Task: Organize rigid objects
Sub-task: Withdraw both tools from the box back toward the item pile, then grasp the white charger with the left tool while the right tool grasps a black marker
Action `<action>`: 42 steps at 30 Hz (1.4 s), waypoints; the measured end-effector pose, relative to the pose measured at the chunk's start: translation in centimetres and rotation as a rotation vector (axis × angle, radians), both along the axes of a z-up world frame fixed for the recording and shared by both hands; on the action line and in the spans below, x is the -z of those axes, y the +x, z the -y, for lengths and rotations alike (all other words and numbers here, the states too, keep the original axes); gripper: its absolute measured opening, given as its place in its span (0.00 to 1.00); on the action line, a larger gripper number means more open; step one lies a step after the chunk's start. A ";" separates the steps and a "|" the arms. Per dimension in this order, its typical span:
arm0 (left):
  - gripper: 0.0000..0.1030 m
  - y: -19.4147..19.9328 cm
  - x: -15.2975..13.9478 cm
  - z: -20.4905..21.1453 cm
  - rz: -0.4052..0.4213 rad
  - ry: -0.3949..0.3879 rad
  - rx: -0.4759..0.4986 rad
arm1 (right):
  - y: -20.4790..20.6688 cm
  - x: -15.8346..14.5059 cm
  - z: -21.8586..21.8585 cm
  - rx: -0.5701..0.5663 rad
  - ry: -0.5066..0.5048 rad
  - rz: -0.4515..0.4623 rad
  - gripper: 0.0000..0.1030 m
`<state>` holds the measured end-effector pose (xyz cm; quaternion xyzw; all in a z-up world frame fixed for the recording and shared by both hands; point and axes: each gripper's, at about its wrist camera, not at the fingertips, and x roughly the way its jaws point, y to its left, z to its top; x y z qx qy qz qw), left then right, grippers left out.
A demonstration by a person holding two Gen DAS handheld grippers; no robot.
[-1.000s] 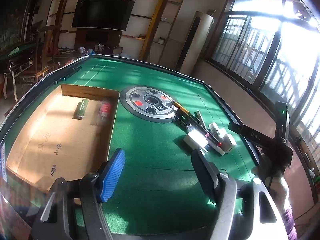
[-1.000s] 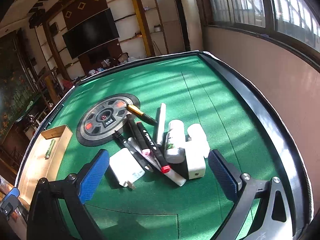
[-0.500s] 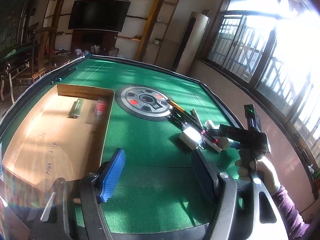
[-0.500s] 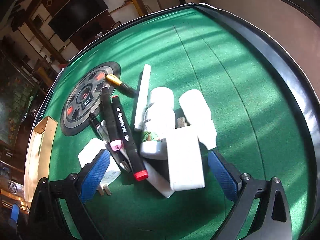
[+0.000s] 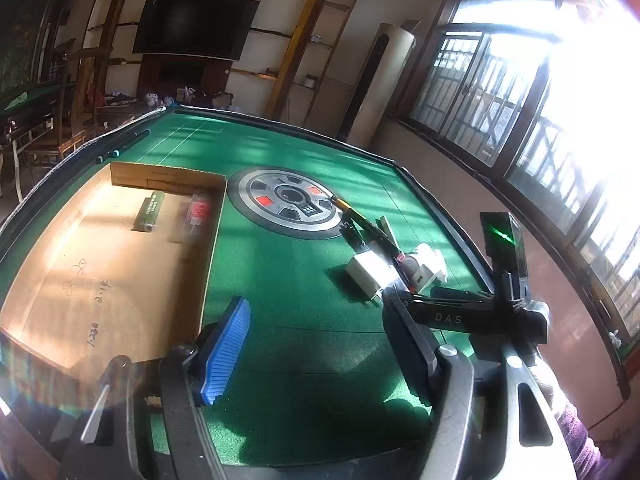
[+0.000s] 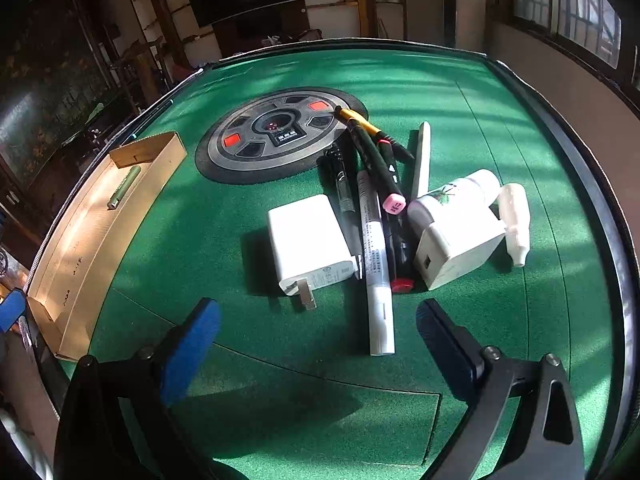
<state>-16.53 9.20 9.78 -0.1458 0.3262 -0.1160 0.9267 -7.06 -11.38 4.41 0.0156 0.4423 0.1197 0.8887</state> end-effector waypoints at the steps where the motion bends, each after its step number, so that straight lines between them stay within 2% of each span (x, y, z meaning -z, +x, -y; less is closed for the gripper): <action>1: 0.70 0.1 0.0 0.0 -0.003 -0.002 0.001 | -0.3 -0.8 1.0 0.026 0.001 0.021 0.96; 5: 0.70 1.0 0.1 -0.1 -0.021 -0.024 0.018 | -0.6 -3.8 5.6 0.155 0.041 0.118 0.96; 8: 0.70 2.3 0.5 0.3 -0.060 -0.039 0.036 | 0.8 -4.4 8.2 0.244 0.067 0.153 0.96; 11: 0.70 3.8 0.6 0.8 -0.105 -0.054 0.047 | 3.1 -4.0 9.7 0.306 0.083 0.179 0.96; 14: 0.70 5.4 0.6 1.9 -0.138 -0.039 0.052 | 5.2 -2.8 9.9 0.334 0.064 0.216 0.96; 16: 0.70 6.6 0.8 3.2 -0.149 0.000 0.065 | 5.6 -1.7 10.2 0.350 0.085 0.231 0.96; 18: 0.70 7.9 1.2 5.2 -0.147 0.056 0.110 | 5.8 -0.9 10.9 0.348 0.118 0.187 0.96; 20: 0.70 9.6 1.8 7.4 -0.135 0.095 0.176 | 5.5 -1.1 11.7 0.357 0.149 0.207 0.96; 24: 0.70 13.5 4.1 10.7 -0.194 0.115 0.279 | 5.5 -0.8 13.0 0.382 0.215 0.183 0.96; 26: 0.69 15.1 5.0 11.9 -0.217 0.133 0.282 | 5.7 -0.6 13.2 0.384 0.233 0.166 0.96; 31: 0.70 17.3 6.0 14.0 -0.210 0.161 0.281 | 6.0 -0.6 12.7 0.364 0.247 0.152 0.96; 35: 0.70 17.5 6.6 15.3 -0.182 0.240 0.307 | 6.0 -0.5 12.2 0.350 0.234 0.148 0.96; 37: 0.61 17.3 6.6 15.3 -0.171 0.267 0.303 | 6.0 -0.4 12.2 0.354 0.230 0.146 0.96; 39: 0.53 17.2 6.4 14.7 -0.171 0.247 0.305 | 6.1 -0.3 12.2 0.357 0.229 0.141 0.96; 40: 0.40 17.2 6.2 14.4 -0.171 0.234 0.300 | 6.2 -0.2 12.2 0.358 0.227 0.139 0.96; 41: 0.30 17.1 5.9 14.1 -0.161 0.237 0.286 | 6.2 -0.1 12.2 0.359 0.225 0.136 0.96; 42: 0.13 17.0 5.4 13.7 -0.154 0.240 0.280 | 6.2 -0.1 12.2 0.360 0.222 0.136 0.96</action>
